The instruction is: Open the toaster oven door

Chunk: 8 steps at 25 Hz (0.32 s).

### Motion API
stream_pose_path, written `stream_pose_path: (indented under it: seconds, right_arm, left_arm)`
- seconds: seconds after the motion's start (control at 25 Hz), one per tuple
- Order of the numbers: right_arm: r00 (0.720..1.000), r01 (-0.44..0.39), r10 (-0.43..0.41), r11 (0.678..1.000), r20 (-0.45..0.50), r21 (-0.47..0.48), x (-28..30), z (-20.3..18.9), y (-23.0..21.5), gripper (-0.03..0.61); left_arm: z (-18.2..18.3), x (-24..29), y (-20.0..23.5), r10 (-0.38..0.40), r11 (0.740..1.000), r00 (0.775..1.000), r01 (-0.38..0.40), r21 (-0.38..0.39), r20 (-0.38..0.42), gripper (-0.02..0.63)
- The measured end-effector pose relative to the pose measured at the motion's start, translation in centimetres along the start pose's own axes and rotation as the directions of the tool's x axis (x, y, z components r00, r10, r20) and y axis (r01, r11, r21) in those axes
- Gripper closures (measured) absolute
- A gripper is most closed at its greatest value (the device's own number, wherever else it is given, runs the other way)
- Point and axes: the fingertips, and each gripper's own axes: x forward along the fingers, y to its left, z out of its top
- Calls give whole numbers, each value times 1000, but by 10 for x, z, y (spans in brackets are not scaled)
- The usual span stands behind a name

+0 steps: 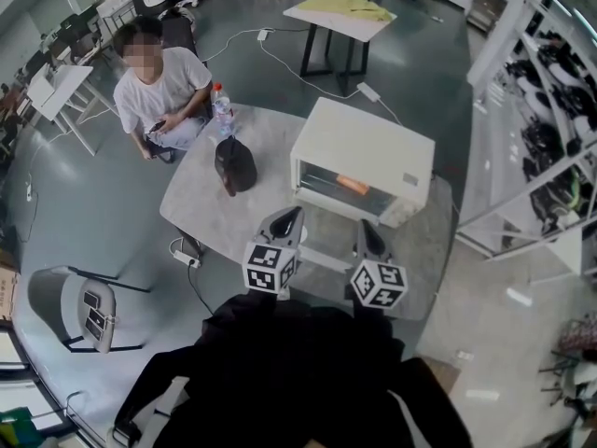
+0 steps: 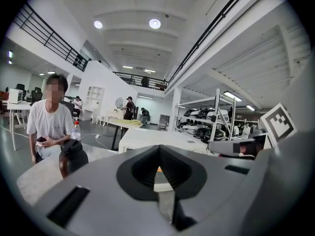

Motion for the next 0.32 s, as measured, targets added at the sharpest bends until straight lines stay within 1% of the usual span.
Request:
stream_pose_path:
  seconds: [0.32]
  right_arm:
    - [1000, -20, 20, 1000, -1, -6, -3, 4, 1, 575]
  left_arm:
    - [5, -5, -4, 15, 1000, 1000, -15, 2, 7, 611]
